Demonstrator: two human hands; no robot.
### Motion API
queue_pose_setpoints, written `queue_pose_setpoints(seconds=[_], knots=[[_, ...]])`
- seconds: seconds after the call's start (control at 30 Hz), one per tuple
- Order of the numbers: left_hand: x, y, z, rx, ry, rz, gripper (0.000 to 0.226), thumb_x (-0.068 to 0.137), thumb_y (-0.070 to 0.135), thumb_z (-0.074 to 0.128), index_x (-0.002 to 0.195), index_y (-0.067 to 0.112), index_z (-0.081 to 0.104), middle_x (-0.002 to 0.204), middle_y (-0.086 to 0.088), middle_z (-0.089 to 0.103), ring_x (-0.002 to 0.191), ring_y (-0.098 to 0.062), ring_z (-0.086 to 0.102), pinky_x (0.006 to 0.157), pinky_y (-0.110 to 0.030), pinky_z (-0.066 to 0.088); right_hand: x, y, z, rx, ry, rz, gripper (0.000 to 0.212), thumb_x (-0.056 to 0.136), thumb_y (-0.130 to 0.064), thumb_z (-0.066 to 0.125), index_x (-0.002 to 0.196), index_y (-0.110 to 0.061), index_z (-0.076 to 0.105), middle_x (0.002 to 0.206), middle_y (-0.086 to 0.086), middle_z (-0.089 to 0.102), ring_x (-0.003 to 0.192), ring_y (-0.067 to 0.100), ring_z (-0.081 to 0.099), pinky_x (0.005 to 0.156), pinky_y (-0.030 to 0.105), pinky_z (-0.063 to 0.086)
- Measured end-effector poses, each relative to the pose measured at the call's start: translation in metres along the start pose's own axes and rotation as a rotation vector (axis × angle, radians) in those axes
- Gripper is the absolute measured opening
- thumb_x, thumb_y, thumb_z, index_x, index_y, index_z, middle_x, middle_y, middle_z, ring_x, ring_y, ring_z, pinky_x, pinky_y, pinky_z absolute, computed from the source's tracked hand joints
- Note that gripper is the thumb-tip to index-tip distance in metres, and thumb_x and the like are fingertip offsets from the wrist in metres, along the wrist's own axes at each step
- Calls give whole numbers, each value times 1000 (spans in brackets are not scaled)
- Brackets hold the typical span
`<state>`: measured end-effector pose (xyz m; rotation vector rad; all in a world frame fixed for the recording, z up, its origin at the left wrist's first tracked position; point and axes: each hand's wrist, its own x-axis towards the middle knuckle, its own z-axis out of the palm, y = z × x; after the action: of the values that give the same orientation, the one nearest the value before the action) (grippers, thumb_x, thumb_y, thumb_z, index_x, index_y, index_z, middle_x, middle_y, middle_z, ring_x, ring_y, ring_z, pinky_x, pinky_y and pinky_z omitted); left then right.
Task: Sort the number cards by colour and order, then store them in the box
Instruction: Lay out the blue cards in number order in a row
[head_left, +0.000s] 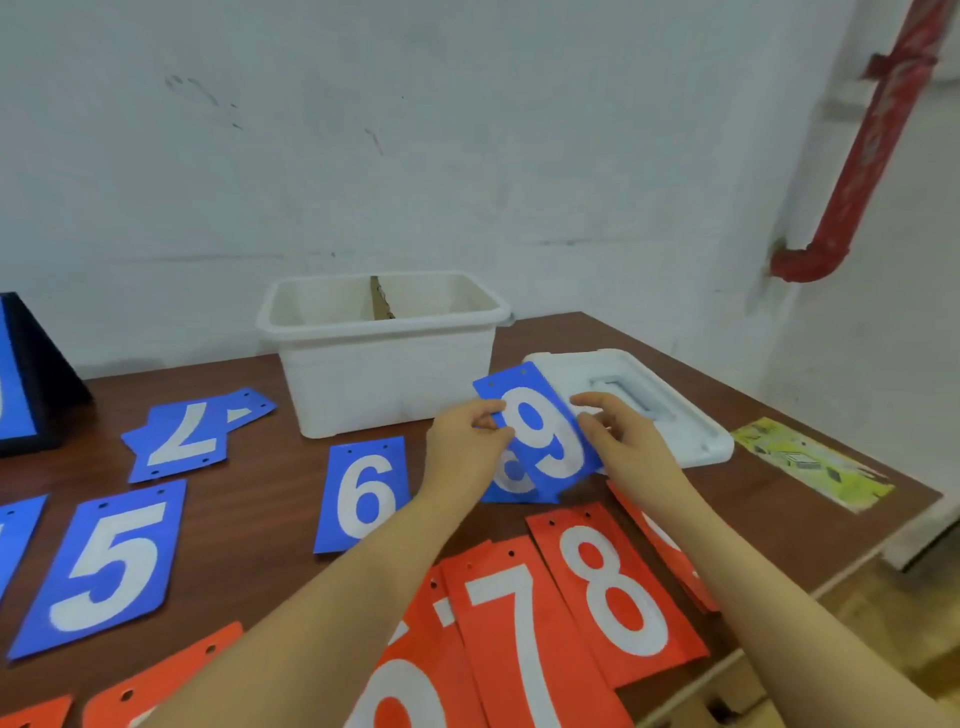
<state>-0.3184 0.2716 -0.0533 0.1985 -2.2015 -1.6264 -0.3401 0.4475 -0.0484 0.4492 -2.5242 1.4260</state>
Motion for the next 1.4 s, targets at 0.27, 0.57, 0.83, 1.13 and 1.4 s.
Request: queue_pose_setpoints(seconds=[0.27, 0.57, 0.83, 1.13, 1.4], knots=[[18, -5, 12, 61, -14, 2, 33, 83, 6, 62, 116, 11, 63, 73, 8, 56, 59, -4, 52, 56, -13, 43, 26, 48, -7, -636, -52, 39, 45, 84, -42, 58, 126, -28, 51, 131, -2, 50, 122, 22, 43, 100, 41, 23], [29, 4, 65, 103, -115, 10, 39, 83, 8, 63, 122, 3, 58, 96, -15, 66, 93, -29, 62, 81, -28, 46, 50, 62, -29, -595, 12, 138, 33, 93, -28, 48, 124, -23, 56, 131, 1, 56, 120, 19, 50, 106, 39, 23], [38, -5, 84, 1067, -330, 193, 46, 91, 53, 37, 133, 36, 42, 153, -16, 8, 136, -37, 12, 111, -45, 9, 35, 55, -19, -784, -146, -28, 28, 95, -37, 40, 111, -39, 62, 145, -9, 39, 135, 11, 28, 107, 51, 7], [16, 16, 29, 971, -156, 472, 44, 93, 46, 37, 131, 25, 45, 144, -5, 34, 132, -25, 27, 104, -39, 19, 17, 14, -5, -706, -10, -75, 32, 95, -29, 42, 123, -29, 57, 137, -3, 46, 126, 16, 39, 104, 41, 17], [-41, 37, -123, 1066, 80, 619, 32, 90, 35, 48, 114, 17, 60, 119, -2, 58, 111, -24, 50, 92, -35, 23, -26, -99, 60, -474, -68, -375, 31, 95, -24, 43, 122, -17, 57, 115, 4, 60, 104, 24, 57, 90, 40, 43]])
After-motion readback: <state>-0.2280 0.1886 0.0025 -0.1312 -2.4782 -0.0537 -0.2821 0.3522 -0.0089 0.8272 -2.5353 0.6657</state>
